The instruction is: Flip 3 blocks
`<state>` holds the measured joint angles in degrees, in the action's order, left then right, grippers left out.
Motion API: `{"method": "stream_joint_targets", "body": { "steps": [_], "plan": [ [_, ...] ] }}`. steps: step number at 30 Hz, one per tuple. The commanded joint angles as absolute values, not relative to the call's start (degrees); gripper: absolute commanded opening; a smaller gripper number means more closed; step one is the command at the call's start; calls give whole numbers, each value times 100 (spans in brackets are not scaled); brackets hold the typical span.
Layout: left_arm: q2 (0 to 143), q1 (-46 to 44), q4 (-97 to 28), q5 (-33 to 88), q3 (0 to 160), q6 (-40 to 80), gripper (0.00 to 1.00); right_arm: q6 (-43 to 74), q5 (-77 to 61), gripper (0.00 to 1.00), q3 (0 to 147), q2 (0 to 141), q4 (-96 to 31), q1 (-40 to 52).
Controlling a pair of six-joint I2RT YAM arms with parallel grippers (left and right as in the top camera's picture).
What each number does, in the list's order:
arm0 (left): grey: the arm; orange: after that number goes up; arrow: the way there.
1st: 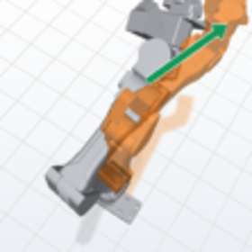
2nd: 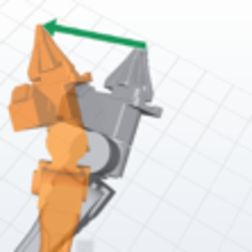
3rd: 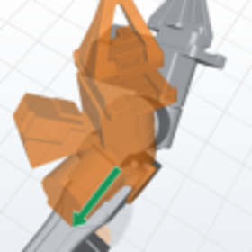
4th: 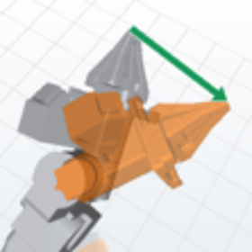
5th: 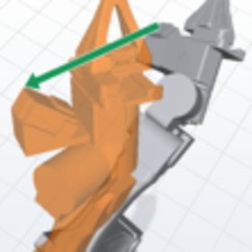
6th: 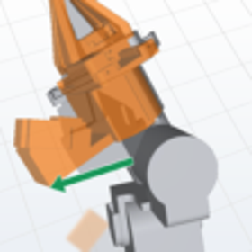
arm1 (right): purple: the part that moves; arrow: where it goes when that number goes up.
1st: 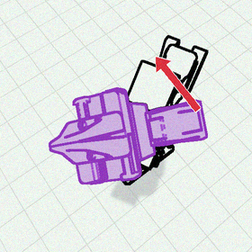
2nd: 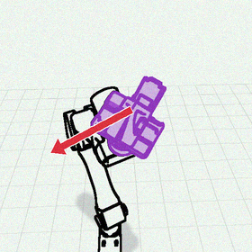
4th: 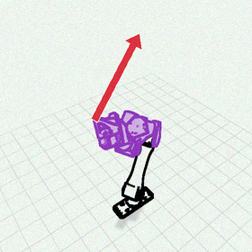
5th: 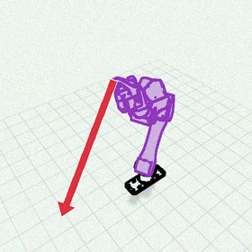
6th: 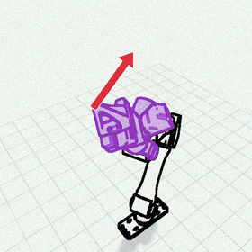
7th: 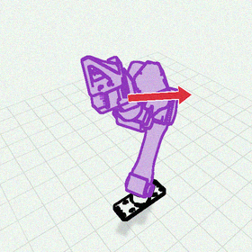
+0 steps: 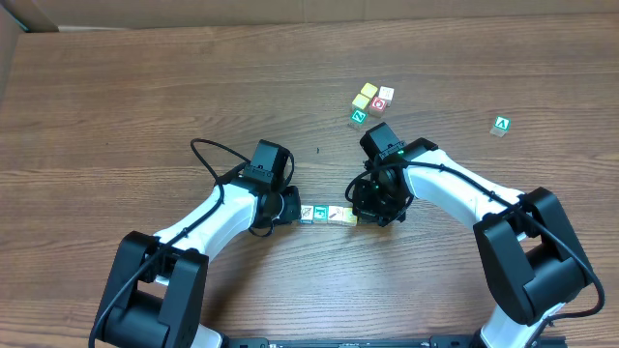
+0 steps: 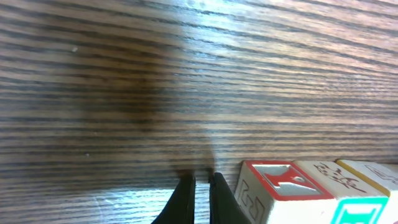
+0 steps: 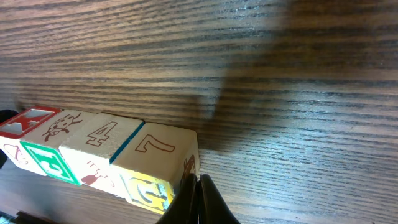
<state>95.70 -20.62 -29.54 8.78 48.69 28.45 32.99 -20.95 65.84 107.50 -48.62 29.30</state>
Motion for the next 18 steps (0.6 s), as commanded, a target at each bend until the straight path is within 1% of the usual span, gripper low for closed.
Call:
{"method": "stream_joint_targets", "body": {
  "steps": [1, 18],
  "plan": [
    [9620, -2064, -2947, 1057, 4934, 2742, 4, 3328, -2067, 4, 6709, 10663, -4831, 2967],
    [9620, -2064, -2816, 1315, 4934, 2740, 4, 3326, -2067, 5, 6709, 10663, -4834, 2967]
  ]
}}
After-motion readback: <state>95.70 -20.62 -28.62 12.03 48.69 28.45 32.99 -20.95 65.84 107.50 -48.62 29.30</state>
